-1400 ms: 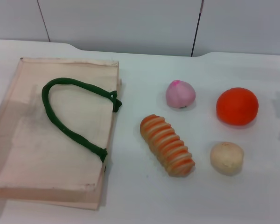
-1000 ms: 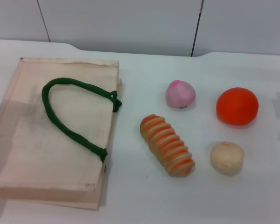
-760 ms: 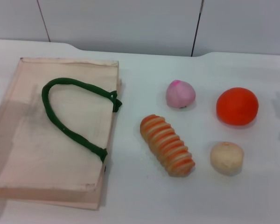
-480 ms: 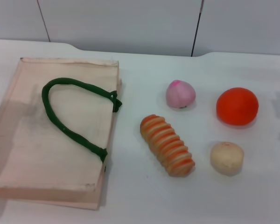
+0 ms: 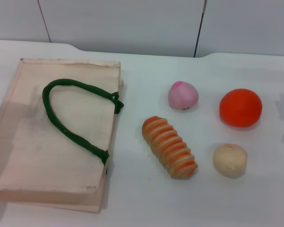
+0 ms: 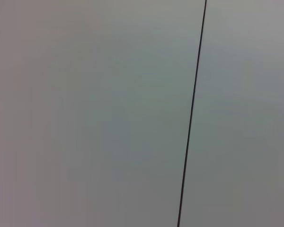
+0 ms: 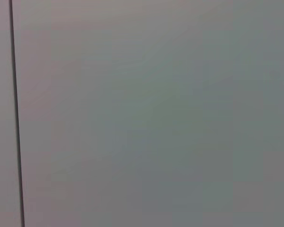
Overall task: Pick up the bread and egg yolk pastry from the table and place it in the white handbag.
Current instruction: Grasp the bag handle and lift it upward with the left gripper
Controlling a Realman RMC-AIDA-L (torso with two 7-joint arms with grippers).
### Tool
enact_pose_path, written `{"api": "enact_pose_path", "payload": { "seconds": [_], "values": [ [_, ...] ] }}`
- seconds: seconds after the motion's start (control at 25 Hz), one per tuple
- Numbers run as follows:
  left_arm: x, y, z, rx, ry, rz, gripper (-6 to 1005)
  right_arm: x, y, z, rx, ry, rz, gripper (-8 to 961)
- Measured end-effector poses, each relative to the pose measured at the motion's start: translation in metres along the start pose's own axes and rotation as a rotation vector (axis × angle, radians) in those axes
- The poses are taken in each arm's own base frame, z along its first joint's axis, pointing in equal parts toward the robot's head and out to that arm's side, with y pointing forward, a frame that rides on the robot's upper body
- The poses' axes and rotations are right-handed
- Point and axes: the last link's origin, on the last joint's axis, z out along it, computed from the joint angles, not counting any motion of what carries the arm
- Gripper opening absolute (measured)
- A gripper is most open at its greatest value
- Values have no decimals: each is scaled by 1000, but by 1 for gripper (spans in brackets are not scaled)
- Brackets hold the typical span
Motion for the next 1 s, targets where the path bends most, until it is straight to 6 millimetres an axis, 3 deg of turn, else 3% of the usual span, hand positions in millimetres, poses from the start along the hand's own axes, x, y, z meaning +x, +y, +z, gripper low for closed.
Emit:
{"api": "enact_pose_path", "payload": {
  "seconds": [1.0],
  "values": [
    [1, 0, 0, -1, 3, 1, 715, 0, 0, 0, 2, -2, 4, 881]
  ]
}}
